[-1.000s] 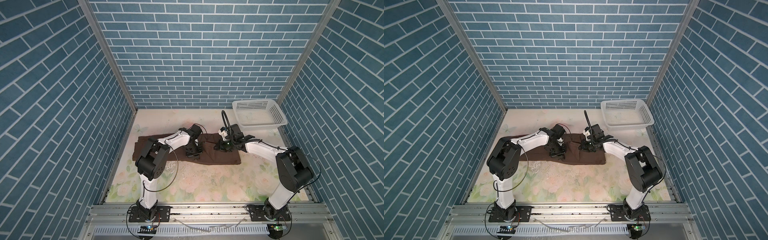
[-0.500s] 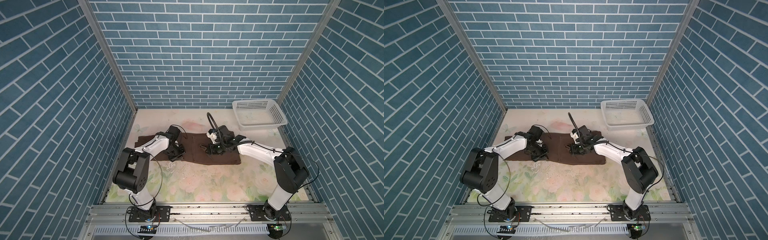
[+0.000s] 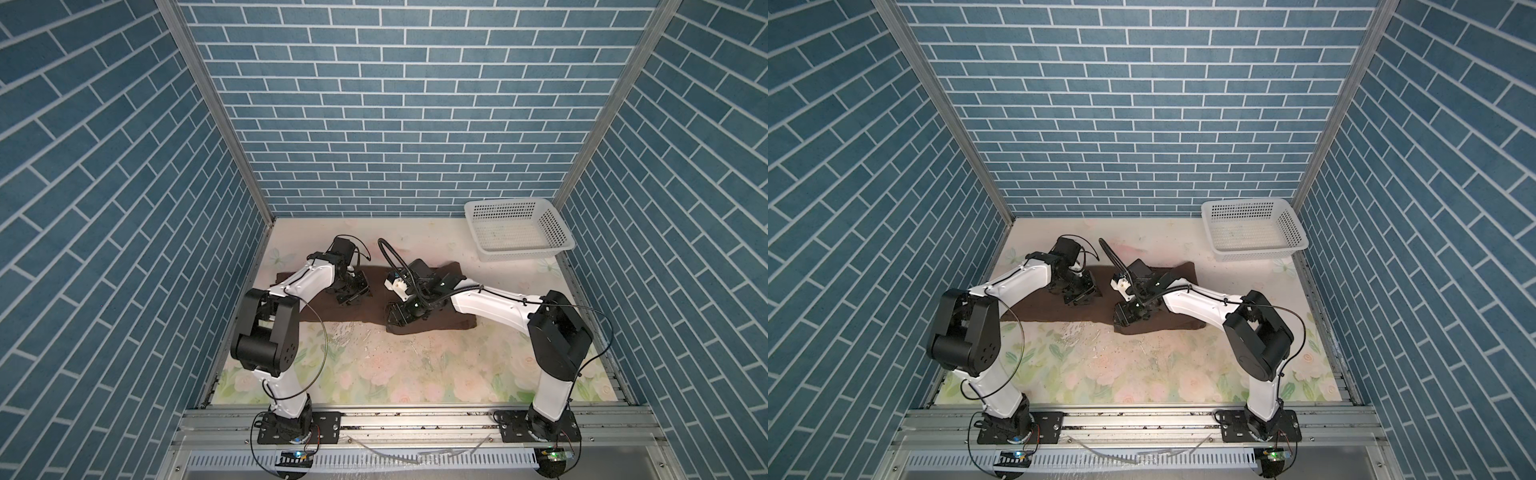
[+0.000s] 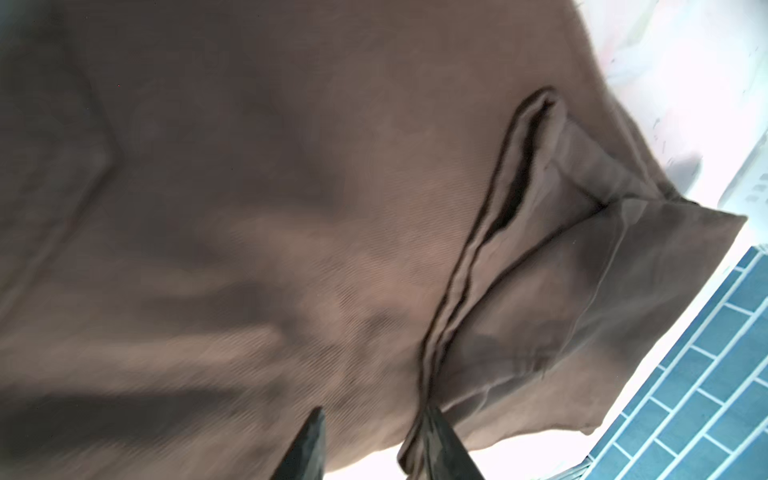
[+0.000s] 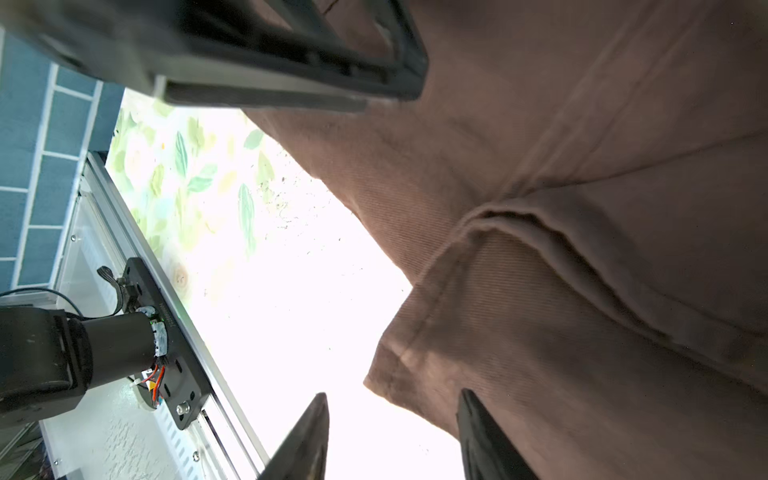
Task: Fold and stack the trousers
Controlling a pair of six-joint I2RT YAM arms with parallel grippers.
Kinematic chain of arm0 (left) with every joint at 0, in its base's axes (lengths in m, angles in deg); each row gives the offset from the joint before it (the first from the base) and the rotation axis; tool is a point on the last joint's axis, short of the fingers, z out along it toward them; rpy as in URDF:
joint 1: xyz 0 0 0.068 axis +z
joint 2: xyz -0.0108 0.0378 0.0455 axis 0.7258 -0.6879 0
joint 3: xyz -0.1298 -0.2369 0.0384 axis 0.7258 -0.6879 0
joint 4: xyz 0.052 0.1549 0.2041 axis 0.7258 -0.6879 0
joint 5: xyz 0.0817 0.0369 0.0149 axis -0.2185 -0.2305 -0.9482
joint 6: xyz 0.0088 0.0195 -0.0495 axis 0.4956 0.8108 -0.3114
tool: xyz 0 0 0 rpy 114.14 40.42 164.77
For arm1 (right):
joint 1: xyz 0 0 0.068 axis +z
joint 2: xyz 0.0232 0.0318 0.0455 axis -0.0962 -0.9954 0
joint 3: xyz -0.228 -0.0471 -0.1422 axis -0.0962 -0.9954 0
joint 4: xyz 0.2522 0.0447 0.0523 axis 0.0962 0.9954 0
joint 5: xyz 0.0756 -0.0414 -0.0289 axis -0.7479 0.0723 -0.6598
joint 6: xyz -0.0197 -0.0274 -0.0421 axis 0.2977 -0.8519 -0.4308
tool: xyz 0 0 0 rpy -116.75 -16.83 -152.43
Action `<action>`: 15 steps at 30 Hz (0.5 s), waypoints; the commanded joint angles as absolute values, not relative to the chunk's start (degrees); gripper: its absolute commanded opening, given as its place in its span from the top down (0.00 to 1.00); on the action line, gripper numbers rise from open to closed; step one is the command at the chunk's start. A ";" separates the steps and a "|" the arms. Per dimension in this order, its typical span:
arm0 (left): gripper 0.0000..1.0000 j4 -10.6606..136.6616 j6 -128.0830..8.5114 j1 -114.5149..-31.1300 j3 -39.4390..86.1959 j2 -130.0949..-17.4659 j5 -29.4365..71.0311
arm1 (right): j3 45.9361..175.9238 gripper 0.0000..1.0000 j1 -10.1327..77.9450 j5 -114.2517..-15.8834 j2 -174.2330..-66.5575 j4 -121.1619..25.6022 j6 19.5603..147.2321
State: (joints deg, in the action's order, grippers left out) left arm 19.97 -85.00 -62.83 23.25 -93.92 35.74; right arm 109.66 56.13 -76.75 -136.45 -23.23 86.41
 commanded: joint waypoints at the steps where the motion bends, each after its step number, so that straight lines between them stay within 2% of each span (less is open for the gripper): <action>1: 0.54 18.47 -83.14 -66.66 29.86 -97.42 35.43 | 106.14 0.49 52.44 -76.75 -128.62 -22.98 86.94; 4: 0.51 15.33 -79.80 -70.87 37.82 -101.81 33.31 | 101.22 0.49 46.11 -75.82 -122.03 -23.15 90.48; 9: 0.50 5.15 -73.12 -76.95 51.99 -110.79 24.36 | 93.25 0.53 34.85 -71.69 -112.65 -17.48 92.57; 12: 0.49 2.08 -71.18 -79.07 57.07 -114.99 23.02 | 89.71 0.46 31.47 -68.97 -110.78 -13.61 92.65; 15: 0.47 0.47 -70.60 -80.13 59.23 -117.08 21.91 | 85.56 0.40 28.99 -71.13 -110.79 -14.76 94.27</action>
State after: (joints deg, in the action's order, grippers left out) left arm 7.06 -73.62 -79.77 57.55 -115.25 25.53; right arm 89.88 30.19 -71.24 -110.42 -18.40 92.42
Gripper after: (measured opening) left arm 0.527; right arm 0.595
